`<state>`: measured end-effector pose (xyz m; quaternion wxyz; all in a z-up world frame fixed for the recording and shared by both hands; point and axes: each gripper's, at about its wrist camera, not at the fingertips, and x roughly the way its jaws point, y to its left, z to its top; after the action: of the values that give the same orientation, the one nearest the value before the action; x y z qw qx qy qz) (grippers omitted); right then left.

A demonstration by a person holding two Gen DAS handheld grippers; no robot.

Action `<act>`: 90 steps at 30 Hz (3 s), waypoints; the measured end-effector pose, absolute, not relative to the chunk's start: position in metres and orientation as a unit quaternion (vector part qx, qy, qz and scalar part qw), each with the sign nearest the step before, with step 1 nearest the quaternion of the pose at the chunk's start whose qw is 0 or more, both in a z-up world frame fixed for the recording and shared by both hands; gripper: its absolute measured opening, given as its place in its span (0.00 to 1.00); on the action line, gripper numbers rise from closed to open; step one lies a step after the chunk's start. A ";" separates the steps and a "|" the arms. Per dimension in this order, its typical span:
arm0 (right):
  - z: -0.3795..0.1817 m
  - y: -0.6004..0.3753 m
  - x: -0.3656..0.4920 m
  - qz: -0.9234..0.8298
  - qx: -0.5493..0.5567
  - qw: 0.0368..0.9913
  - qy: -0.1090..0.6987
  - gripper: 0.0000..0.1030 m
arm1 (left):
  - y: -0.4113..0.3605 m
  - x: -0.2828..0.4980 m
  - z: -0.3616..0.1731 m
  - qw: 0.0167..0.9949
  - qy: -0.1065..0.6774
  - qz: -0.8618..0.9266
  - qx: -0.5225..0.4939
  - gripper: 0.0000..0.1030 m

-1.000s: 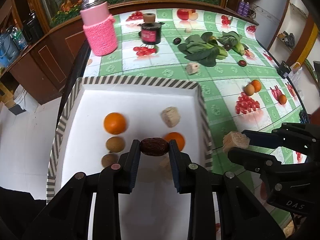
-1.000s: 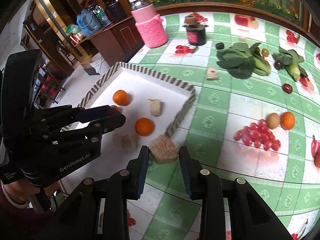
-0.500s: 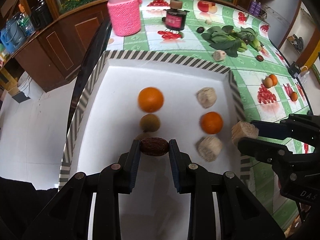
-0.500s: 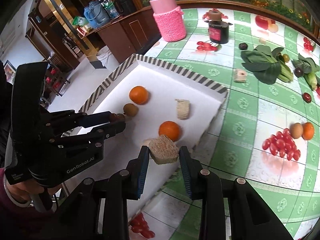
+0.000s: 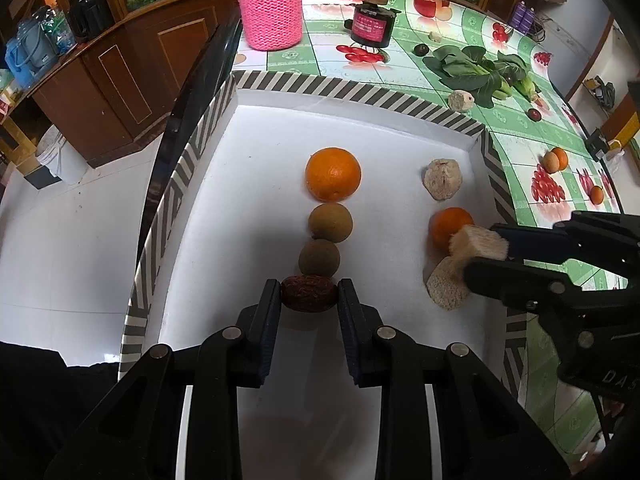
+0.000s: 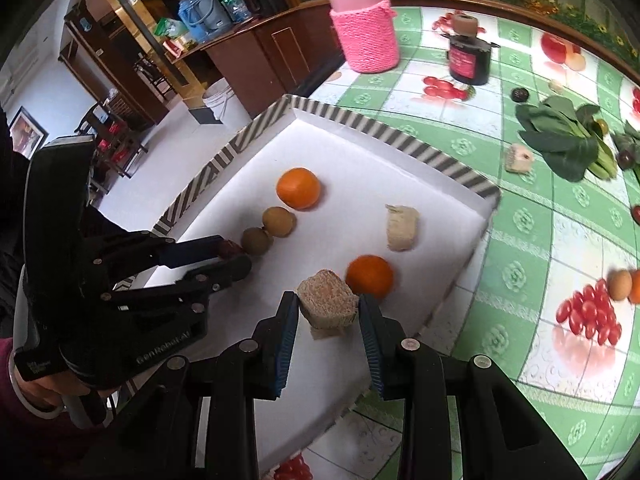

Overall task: Organize fruits
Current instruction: 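Open the left tool to set the date down while the right tool releases the cube, then move the left tool to a tan round fruit while the right tool moves to an orange, then grasp the tan round fruit with the left tool while the right tool grasps the orange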

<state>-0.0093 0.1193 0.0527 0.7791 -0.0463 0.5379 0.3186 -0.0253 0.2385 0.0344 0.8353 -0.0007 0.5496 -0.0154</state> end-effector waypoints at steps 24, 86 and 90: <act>0.035 0.157 0.026 0.329 -0.100 0.775 0.530 0.31 | 0.231 -0.023 0.026 0.831 0.556 -0.024 -0.005 0.41; 0.028 -0.138 0.095 0.165 0.024 0.833 0.528 0.46 | -0.005 0.074 0.041 0.830 0.526 -0.175 0.061 0.59; 0.024 -0.128 0.099 0.194 0.024 0.823 0.533 0.31 | -0.012 0.080 0.036 0.826 0.530 -0.180 0.063 0.59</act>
<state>0.0994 -0.1282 0.0244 0.8231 0.0242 0.5330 0.1945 0.0799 -0.0125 0.0362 0.8262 0.0625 0.5302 -0.1799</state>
